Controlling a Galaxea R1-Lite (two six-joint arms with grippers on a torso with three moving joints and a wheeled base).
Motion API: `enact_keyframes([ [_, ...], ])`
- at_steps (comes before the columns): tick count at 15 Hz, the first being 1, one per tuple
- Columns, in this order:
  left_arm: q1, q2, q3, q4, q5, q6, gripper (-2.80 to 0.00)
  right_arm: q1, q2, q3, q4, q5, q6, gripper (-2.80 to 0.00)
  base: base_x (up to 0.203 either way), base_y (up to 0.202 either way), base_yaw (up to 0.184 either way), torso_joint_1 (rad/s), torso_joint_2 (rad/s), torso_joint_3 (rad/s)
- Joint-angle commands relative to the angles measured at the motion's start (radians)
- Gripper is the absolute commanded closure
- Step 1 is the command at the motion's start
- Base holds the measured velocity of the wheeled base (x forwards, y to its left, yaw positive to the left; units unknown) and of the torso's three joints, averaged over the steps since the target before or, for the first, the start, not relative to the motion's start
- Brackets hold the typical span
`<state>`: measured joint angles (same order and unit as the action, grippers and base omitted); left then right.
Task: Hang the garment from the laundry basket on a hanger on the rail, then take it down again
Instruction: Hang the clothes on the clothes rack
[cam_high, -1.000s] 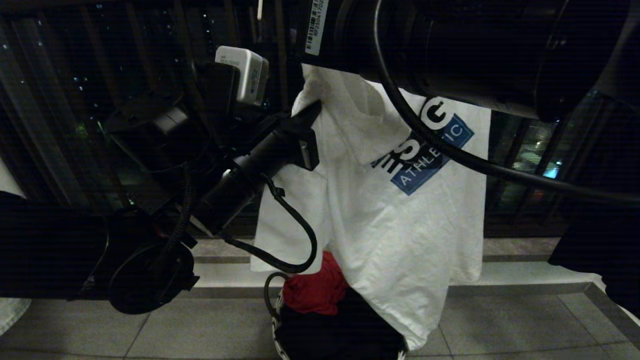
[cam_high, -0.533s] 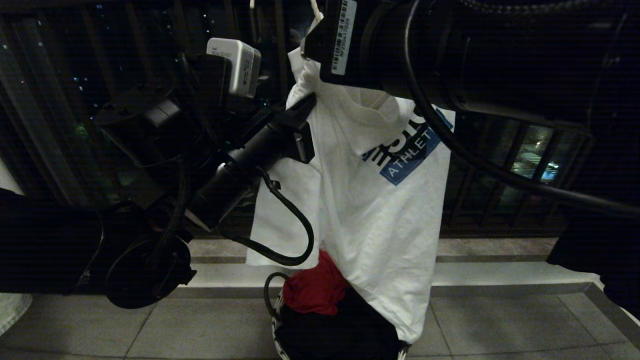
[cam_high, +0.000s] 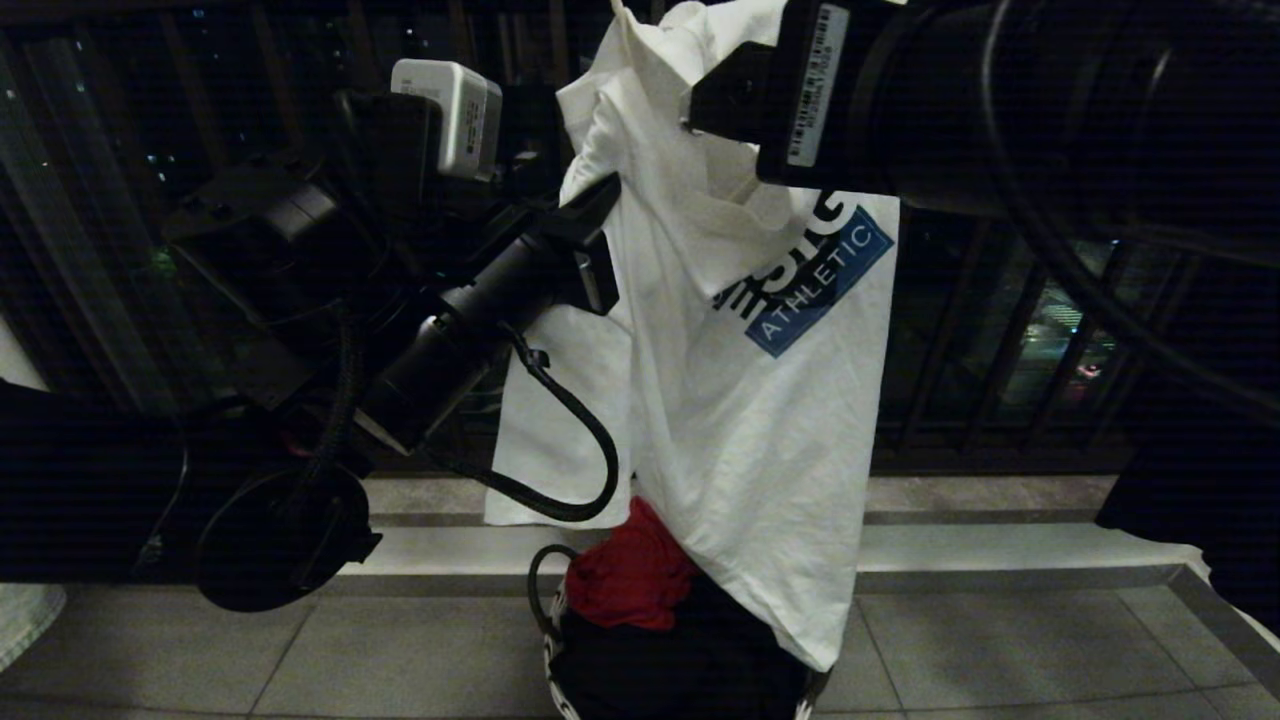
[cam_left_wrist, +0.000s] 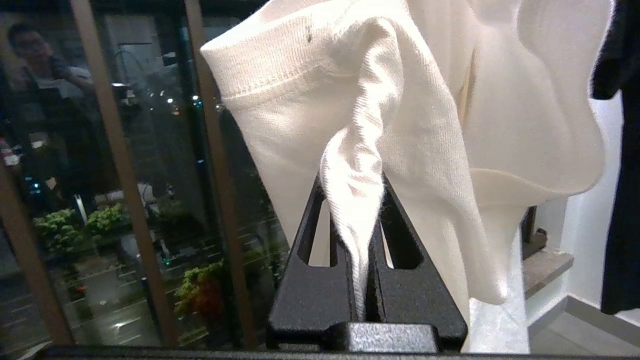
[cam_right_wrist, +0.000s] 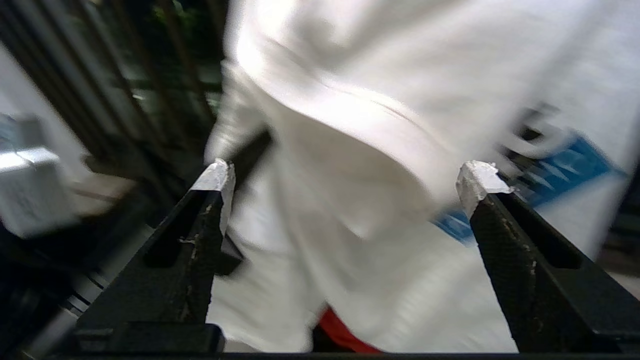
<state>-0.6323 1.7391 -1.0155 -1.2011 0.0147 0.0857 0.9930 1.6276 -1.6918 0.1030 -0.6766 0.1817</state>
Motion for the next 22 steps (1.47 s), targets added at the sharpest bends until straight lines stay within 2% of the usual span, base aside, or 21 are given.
enact_keyframes([
  [1, 0.013, -0.001, -0.008, -0.006, 0.001, -0.003, 0.0, 0.001, -0.083, 0.041, 0.025, -0.014, 0.001, -2.8, 0.0, 0.0, 0.0, 0.0, 0.0, 0.0],
  [2, 0.017, 0.001, -0.013, -0.006, 0.0, -0.008, 0.0, 0.001, -0.124, 0.073, 0.044, -0.017, 0.001, -2.8, 0.0, 0.0, 0.0, 0.0, 0.0, 0.0],
  [3, 0.023, 0.0, -0.014, -0.006, -0.001, -0.015, 0.0, 0.001, -0.166, 0.109, 0.062, -0.019, 0.001, -1.93, 0.0, 0.0, 0.0, 0.0, 0.0, 0.0],
  [4, 0.025, 0.0, -0.015, -0.006, -0.001, -0.017, 0.0, 0.0, -0.205, 0.147, 0.077, -0.019, 0.001, 0.0, 0.0, 0.0, 0.0, 0.0, 0.0, 0.0],
  [7, 0.036, -0.013, -0.026, -0.004, -0.005, -0.038, 0.0, -0.018, -0.29, 0.242, 0.09, -0.021, -0.001, 0.0, 0.0, 0.0, 0.0, 0.0, 0.0, 0.0],
  [11, 0.036, -0.017, -0.026, -0.005, -0.009, -0.066, 0.0, -0.094, -0.295, 0.244, 0.093, -0.02, -0.013, 0.0, 0.0, 0.0, 0.0, 0.0, 0.0, 0.0],
  [14, 0.036, -0.021, -0.026, -0.003, -0.012, -0.08, 0.0, -0.094, -0.281, 0.239, 0.086, -0.021, -0.02, 0.0, 0.0, 0.0, 0.0, 0.0, 0.0, 0.0],
  [15, 0.036, -0.029, -0.023, -0.003, -0.031, -0.083, 0.0, -0.096, -0.275, 0.236, 0.087, -0.021, -0.033, 0.0, 0.0, 0.0, 0.0, 0.0, 0.0, 0.0],
  [17, 0.036, -0.052, 0.003, 0.002, -0.097, -0.128, 0.0, -0.115, -0.278, 0.236, 0.091, -0.021, -0.053, 0.0, 0.0, 0.0, 0.0, 0.0, 0.0, 0.0],
  [19, 0.049, -0.056, 0.032, 0.006, -0.171, -0.144, 0.0, -0.169, -0.289, 0.223, 0.097, -0.021, -0.072, 0.0, 0.0, 0.0, 0.0, 0.0, 0.0, 0.0],
  [22, 0.056, -0.047, 0.038, 0.006, -0.196, -0.146, 0.0, -0.18, -0.296, 0.205, 0.141, -0.015, -0.083, 0.0, 0.0, 0.0, 0.0, 0.0, 0.0, 0.0],
])
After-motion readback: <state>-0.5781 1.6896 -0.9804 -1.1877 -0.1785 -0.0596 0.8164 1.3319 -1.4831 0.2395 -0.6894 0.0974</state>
